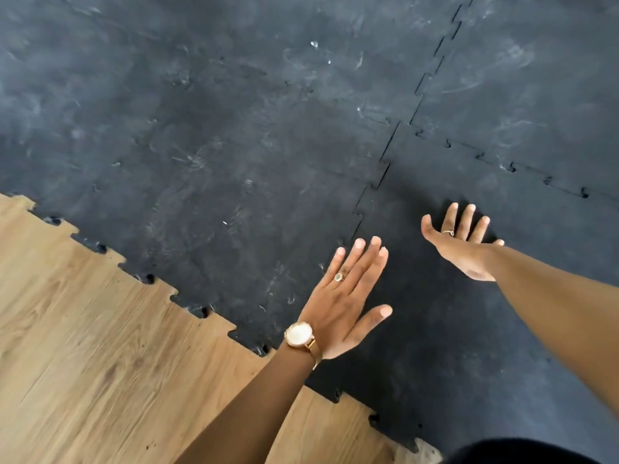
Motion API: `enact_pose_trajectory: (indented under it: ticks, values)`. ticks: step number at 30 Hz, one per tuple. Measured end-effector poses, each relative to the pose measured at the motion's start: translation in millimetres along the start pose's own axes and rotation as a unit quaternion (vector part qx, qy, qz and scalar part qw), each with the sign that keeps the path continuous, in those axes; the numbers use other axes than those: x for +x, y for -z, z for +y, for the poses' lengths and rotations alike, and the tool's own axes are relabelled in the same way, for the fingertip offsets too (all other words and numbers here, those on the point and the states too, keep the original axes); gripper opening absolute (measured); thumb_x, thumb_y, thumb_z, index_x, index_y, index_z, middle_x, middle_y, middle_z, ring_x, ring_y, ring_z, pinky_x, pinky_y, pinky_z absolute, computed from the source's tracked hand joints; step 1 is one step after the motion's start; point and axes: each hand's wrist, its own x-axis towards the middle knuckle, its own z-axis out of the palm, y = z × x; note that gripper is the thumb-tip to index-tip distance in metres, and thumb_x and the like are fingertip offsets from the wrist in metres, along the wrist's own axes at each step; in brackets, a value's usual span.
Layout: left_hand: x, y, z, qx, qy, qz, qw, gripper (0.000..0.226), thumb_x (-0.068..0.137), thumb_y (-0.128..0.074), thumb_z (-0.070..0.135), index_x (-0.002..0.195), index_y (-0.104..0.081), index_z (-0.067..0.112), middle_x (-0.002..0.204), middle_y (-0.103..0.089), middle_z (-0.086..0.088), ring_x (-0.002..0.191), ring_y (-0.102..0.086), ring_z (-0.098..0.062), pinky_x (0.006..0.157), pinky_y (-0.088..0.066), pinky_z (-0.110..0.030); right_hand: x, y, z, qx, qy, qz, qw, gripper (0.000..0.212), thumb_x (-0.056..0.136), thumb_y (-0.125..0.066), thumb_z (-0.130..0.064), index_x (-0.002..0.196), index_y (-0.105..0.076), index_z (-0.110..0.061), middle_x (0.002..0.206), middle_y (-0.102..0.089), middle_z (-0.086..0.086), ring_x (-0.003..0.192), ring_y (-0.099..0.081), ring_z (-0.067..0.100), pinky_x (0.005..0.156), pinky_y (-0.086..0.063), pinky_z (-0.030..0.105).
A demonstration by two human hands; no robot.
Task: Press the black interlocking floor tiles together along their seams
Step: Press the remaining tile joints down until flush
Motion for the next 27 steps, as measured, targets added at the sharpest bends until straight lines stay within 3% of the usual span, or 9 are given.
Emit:
enact_pose_trajectory:
  ticks: [3, 6, 8, 13, 19, 22, 25, 27]
  values:
    - [-20, -16, 5, 0.115, 0.028, -0.076, 0.99, 0.071, 0.101, -0.02, 0.059, 0.157, -0.005, 0.019, 0.165, -0.003, -0.008, 0.152, 0.004, -0.025, 0.123, -0.001, -0.048, -1, 0, 2, -0.005, 0.006, -0.001, 1.0, 0.074, 0.089, -0.03, -0.063, 0.099, -0.074, -0.004, 0.083, -0.075, 0.024, 0.069, -0.066, 0.057, 0.063, -0.039, 0.077]
    - [-15, -12, 4, 0.127, 0.027, -0.108, 0.986, 0.071, 0.1, -0.016, 0.061, 0.157, -0.008, 0.02, 0.164, 0.001, -0.009, 0.151, 0.004, -0.026, 0.122, -0.008, -0.048, -3, 2, 5, -0.011, 0.017, 0.0, 1.0, 0.078, 0.09, -0.029, -0.065, 0.099, -0.074, -0.003, 0.084, -0.075, 0.025, 0.067, -0.067, 0.055, 0.064, -0.039, 0.075]
    - [-16, -9, 7, 0.113, 0.039, -0.107, 0.987, 0.072, 0.1, -0.016, 0.061, 0.157, -0.007, 0.018, 0.163, 0.001, -0.011, 0.151, 0.003, -0.027, 0.122, -0.012, -0.047, -5, 4, 5, -0.017, 0.02, 0.004, 1.0, 0.078, 0.09, -0.028, -0.066, 0.099, -0.074, -0.003, 0.084, -0.075, 0.025, 0.067, -0.067, 0.055, 0.067, -0.038, 0.074]
    - [-70, -14, 32, 0.087, 0.199, -0.062, 0.974, 0.075, 0.1, -0.023, 0.059, 0.155, -0.02, 0.007, 0.162, -0.015, -0.015, 0.15, -0.013, -0.029, 0.122, -0.017, -0.045, 7, 4, 4, -0.033, 0.033, 0.013, 0.999, 0.084, 0.084, -0.029, -0.072, 0.101, -0.074, -0.004, 0.091, -0.074, 0.026, 0.078, -0.068, 0.053, 0.073, -0.039, 0.077]
    - [-74, -2, 39, 0.102, 0.188, -0.098, 0.972, 0.08, 0.096, -0.026, 0.062, 0.154, -0.02, 0.007, 0.161, -0.013, -0.014, 0.15, -0.014, -0.03, 0.121, -0.021, -0.045, 7, 2, 1, -0.037, 0.023, -0.006, 0.999, 0.084, 0.084, -0.029, -0.072, 0.097, -0.074, -0.004, 0.086, -0.074, 0.028, 0.069, -0.064, 0.062, 0.064, -0.039, 0.077]
    - [-68, 6, 38, 0.06, 0.209, -0.072, 0.973, 0.08, 0.096, -0.027, 0.065, 0.154, -0.024, 0.01, 0.161, -0.018, -0.01, 0.15, -0.012, -0.026, 0.121, -0.02, -0.045, 5, 2, 2, -0.033, 0.016, -0.011, 0.999, 0.082, 0.086, -0.028, -0.071, 0.099, -0.073, -0.004, 0.084, -0.074, 0.029, 0.067, -0.064, 0.061, 0.065, -0.039, 0.076]
    - [-40, 15, 28, 0.073, 0.208, -0.028, 0.975, 0.081, 0.097, -0.021, 0.065, 0.155, -0.018, 0.008, 0.163, -0.015, -0.01, 0.151, -0.006, -0.025, 0.123, -0.013, -0.043, 9, 2, 1, -0.045, 0.025, -0.007, 0.999, 0.083, 0.085, -0.028, -0.072, 0.101, -0.073, -0.004, 0.091, -0.073, 0.029, 0.082, -0.066, 0.056, 0.072, -0.038, 0.078]
    - [-21, 14, 21, 0.086, 0.199, -0.045, 0.975, 0.08, 0.098, -0.018, 0.062, 0.156, -0.006, 0.009, 0.164, -0.003, -0.01, 0.152, 0.001, -0.025, 0.124, -0.006, -0.041, 12, 4, 1, -0.052, 0.027, -0.009, 0.998, 0.084, 0.087, -0.027, -0.071, 0.101, -0.073, -0.002, 0.096, -0.072, 0.031, 0.092, -0.063, 0.058, 0.077, -0.035, 0.08]
